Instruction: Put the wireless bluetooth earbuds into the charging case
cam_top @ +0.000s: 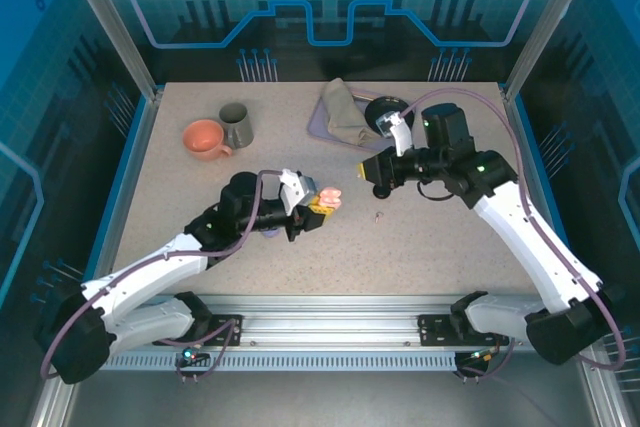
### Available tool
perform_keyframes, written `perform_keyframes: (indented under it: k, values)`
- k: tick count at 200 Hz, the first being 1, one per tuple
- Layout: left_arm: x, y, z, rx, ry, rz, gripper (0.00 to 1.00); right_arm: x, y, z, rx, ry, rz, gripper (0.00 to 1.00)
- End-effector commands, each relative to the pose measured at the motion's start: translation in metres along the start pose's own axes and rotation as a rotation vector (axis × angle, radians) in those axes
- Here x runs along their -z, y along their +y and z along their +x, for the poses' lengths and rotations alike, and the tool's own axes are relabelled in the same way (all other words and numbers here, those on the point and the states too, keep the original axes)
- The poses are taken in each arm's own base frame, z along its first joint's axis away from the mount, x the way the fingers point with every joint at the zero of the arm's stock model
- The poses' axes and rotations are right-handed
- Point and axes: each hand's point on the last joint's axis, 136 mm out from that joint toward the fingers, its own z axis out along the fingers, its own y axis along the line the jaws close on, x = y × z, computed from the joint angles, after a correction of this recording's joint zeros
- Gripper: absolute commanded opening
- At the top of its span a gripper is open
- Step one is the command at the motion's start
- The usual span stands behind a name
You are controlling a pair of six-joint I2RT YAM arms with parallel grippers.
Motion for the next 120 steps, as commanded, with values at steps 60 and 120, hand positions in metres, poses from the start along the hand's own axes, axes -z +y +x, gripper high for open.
perform_keyframes:
  k: [60,120]
  values:
    - [-0.003,-0.017,-0.044,-0.061,-0.099,0.076,0.0,0.002,0.059,0.006,0.207,-0.027,-0.187,0.2]
    - [0.0,-0.02,-0.047,-0.07,-0.106,0.082,0.0,-0.017,0.063,0.016,0.269,0.016,-0.169,0.2]
